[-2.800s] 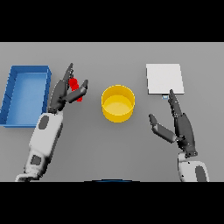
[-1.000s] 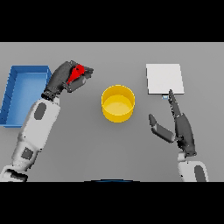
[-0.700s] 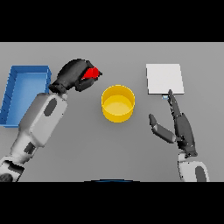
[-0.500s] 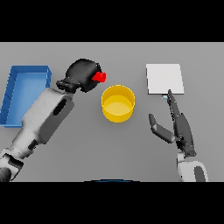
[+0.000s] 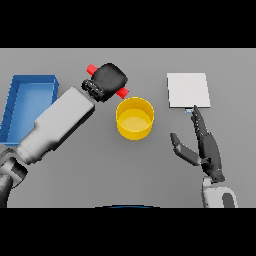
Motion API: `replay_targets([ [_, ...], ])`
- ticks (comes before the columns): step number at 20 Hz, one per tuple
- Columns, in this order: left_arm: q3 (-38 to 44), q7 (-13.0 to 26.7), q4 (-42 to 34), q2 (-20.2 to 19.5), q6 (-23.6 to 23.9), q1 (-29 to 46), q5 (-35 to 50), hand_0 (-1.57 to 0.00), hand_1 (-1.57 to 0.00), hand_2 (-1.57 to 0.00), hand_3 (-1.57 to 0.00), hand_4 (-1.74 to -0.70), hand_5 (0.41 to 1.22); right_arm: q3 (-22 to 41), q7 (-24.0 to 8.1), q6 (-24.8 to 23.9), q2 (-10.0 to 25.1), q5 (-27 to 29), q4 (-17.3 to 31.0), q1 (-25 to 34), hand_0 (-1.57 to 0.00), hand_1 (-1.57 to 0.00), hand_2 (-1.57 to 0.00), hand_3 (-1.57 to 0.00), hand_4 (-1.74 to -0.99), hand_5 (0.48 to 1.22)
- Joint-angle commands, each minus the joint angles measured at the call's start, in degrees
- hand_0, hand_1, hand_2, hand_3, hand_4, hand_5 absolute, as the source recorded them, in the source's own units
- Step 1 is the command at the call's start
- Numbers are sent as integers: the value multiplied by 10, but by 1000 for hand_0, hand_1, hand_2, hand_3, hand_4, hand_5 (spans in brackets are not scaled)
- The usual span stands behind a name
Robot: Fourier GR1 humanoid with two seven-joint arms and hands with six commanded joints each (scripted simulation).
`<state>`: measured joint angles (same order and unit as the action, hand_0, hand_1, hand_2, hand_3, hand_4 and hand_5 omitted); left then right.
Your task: Pick up the red beaker and tilt it to pour out 1 green nut into yellow bowl. Pick up the yellow bowl and place it on the metallic measuring scale.
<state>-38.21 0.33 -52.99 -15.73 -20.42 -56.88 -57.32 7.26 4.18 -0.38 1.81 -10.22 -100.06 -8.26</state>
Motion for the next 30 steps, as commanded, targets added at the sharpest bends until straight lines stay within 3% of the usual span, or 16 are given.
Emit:
replay_targets([
  [1,-12,-13,7,5,-3,-9,-9,-1571,-1571,-1571,-1394,-1723,1218,1,-2,-6,-1,-8,3,4,1,1,1,1,-1220,624],
  [7,-83,-67,29,0,-10,-60,-78,-1571,-1571,-1571,-1525,-1733,1220,-2,18,-21,1,-24,10,10,1,1,1,1,-1193,578],
  [9,-109,-82,29,-8,-5,-73,-102,-1571,-1571,-1571,-1541,-1736,1221,-2,11,-26,2,-32,13,19,1,1,1,1,-1173,572],
  [12,-147,-92,29,-8,-12,-88,-135,-1571,-1571,-1571,-1556,-1738,1221,-1,20,-20,-1,-22,13,13,1,1,1,1,-1148,566],
  [15,-179,-105,45,-3,2,-108,-167,-1571,-1571,-1571,-1563,-1736,1221,0,6,-23,-4,-23,7,18,1,1,1,1,-1130,565],
  [17,-199,-122,51,-4,16,-115,-184,-1571,-1571,-1571,-1566,-1734,1221,10,14,-26,-9,-37,12,13,1,1,1,1,-1132,573],
  [22,-238,-123,59,5,17,-142,-226,-1571,-1571,-1571,-1569,-1733,1221,0,20,-23,-2,-23,4,7,1,1,1,1,-1130,577],
  [27,-247,-163,82,-2,22,-248,-254,-1571,-1571,-1571,-1570,-1729,1221,1,15,-29,-8,-28,11,12,1,1,1,1,-1138,565],
  [30,-199,-171,114,-32,30,-300,-233,-1571,-1571,-1571,-1571,-1724,1221,0,18,-32,-4,-33,12,17,1,1,1,1,-1130,554],
])
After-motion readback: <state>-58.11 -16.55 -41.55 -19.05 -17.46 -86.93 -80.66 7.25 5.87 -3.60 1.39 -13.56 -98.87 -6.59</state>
